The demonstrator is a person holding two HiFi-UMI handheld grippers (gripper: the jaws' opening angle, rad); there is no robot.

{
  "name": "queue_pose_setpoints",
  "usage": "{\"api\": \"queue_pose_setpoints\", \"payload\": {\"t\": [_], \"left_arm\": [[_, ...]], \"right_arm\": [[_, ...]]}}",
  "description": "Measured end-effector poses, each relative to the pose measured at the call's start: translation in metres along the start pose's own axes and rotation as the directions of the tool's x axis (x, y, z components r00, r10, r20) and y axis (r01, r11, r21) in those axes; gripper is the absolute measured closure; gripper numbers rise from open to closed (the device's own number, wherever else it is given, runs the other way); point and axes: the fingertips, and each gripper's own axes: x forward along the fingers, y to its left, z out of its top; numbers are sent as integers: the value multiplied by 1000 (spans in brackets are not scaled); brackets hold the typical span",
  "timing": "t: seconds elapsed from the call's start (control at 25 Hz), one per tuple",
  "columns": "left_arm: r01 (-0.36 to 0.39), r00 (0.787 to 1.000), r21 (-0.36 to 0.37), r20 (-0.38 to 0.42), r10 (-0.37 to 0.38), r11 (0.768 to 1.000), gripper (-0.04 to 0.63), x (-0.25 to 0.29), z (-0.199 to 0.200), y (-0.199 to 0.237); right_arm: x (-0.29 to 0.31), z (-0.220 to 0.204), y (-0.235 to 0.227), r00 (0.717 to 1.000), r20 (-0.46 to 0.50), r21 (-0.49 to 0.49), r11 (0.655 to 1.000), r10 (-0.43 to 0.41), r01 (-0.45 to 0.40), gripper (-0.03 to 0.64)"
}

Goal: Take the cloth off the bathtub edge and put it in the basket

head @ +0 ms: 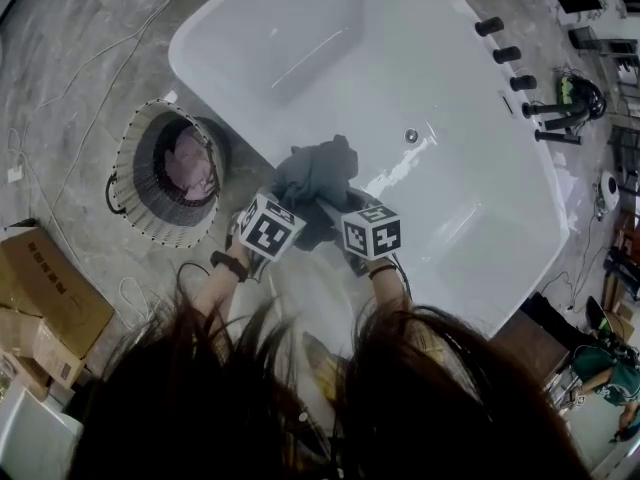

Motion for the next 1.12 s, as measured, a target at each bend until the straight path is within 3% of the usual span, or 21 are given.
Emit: {"api": "queue_pose_setpoints", "payload": {"t": [0.36,0.6,0.88,1.12], "left_arm": [[-36,993,-69,106,44,997,460,-28,10,13],[-74,978,-167,181,105,983,461,-51,3,49],[-90,951,-312,255,175,946,463,-87,-24,98],[-112,923,-413,294,249,904,463,-130,-77,146]], "right_arm": [[-2,29,26,999,15,-90,995,51,-50,440],[23,57,55,995,-9,-192,977,94,-94,440],[67,80,109,990,-76,-331,934,118,-137,443],[113,83,181,980,-126,-406,893,154,-193,444]]}}
